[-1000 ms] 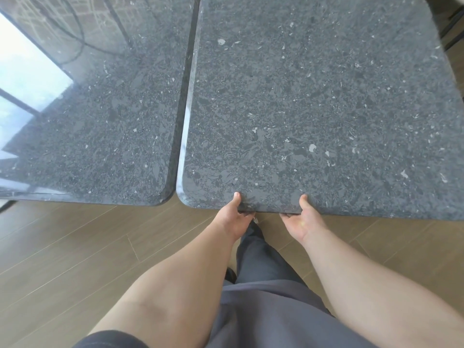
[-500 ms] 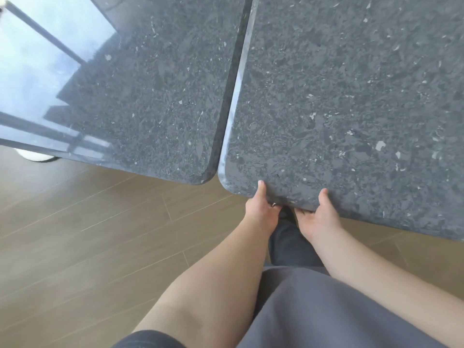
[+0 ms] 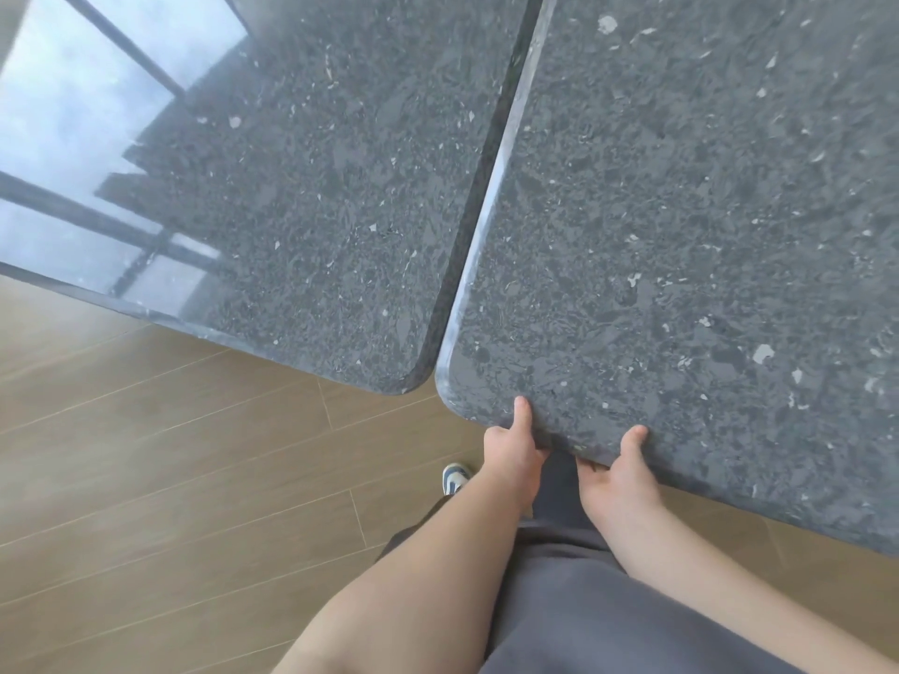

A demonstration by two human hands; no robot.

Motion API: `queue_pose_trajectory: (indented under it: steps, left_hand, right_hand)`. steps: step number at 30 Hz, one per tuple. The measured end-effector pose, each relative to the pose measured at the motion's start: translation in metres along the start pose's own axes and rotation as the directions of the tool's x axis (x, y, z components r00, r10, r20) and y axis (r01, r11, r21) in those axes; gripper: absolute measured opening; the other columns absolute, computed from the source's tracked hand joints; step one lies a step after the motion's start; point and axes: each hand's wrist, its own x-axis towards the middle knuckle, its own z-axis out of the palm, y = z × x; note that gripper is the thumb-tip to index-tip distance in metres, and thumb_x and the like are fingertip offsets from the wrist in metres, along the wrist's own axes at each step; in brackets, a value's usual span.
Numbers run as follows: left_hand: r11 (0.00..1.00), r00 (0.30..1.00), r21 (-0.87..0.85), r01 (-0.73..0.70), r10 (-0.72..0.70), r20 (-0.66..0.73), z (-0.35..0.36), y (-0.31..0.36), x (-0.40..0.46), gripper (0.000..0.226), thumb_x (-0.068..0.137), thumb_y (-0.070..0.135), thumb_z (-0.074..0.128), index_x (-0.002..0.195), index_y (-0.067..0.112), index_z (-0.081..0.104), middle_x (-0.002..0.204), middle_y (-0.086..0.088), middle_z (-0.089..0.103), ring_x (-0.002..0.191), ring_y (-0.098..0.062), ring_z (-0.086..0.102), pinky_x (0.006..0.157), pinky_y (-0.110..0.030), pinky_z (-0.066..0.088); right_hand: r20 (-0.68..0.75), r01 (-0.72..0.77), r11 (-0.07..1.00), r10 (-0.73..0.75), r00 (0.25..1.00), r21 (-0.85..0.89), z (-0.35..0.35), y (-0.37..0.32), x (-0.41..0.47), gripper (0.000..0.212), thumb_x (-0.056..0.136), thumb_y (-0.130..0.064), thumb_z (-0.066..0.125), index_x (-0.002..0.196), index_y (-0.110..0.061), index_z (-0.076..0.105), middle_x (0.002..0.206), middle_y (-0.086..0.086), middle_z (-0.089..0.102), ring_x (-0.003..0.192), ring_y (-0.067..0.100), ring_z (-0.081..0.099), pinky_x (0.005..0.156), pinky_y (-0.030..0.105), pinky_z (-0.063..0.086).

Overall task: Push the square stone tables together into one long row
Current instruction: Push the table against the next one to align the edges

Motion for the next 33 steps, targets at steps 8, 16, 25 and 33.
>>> queue_pose_trajectory:
  steps: [8, 16, 25, 33]
  left_hand:
    - [0.956, 0.997, 0.288, 0.058, -0.068, 0.026, -0.012, 0.006, 0.004, 0.070, 0.095, 0.026, 0.070, 0.153, 0.014, 0.034, 0.131, -0.009, 0.048, 0.126, -0.028, 0.058, 0.100, -0.024, 0.047]
    - [0.965, 0.942, -0.064, 0.253, -0.231, 0.245, -0.017, 0.038, -0.015, 0.028, 0.103, 0.020, 0.060, 0.126, 0.004, 0.058, 0.113, -0.015, 0.067, 0.117, -0.033, 0.063, 0.104, -0.045, 0.050]
    - [0.983, 0.985, -0.127, 0.131, -0.115, 0.127, -0.057, 0.056, -0.020, 0.031, 0.103, 0.002, 0.047, 0.134, 0.000, 0.051, 0.150, -0.021, 0.050, 0.141, -0.034, 0.047, 0.118, -0.044, 0.037]
    - [0.953, 0.998, -0.299, 0.053, -0.058, -0.009, -0.097, 0.096, -0.018, 0.048, 0.106, 0.010, 0.039, 0.153, 0.003, 0.032, 0.157, -0.018, 0.041, 0.144, -0.036, 0.042, 0.117, -0.046, 0.037]
  right_hand:
    - [-0.016, 0.070, 0.998, -0.070, 0.997, 0.008, 0.002, -0.002, 0.000, 0.040, 0.097, -0.057, 0.054, 0.099, -0.020, 0.066, 0.111, -0.010, 0.072, 0.125, 0.014, 0.058, 0.118, 0.033, 0.036]
    - [-0.064, 0.108, 0.990, -0.102, 0.993, 0.092, 0.010, -0.003, -0.008, 0.044, 0.096, -0.048, 0.063, 0.126, -0.016, 0.062, 0.133, 0.008, 0.067, 0.119, 0.025, 0.065, 0.107, 0.044, 0.050]
    - [0.103, -0.106, 0.982, 0.123, 0.987, -0.155, 0.038, 0.044, -0.034, 0.045, 0.104, -0.039, 0.053, 0.136, -0.008, 0.054, 0.137, 0.017, 0.058, 0.119, 0.028, 0.061, 0.107, 0.040, 0.045]
    - [0.166, -0.246, 0.945, 0.283, 0.945, -0.214, 0.063, 0.069, -0.048, 0.065, 0.106, -0.046, 0.042, 0.154, -0.003, 0.032, 0.149, 0.022, 0.048, 0.140, 0.032, 0.046, 0.112, 0.044, 0.041]
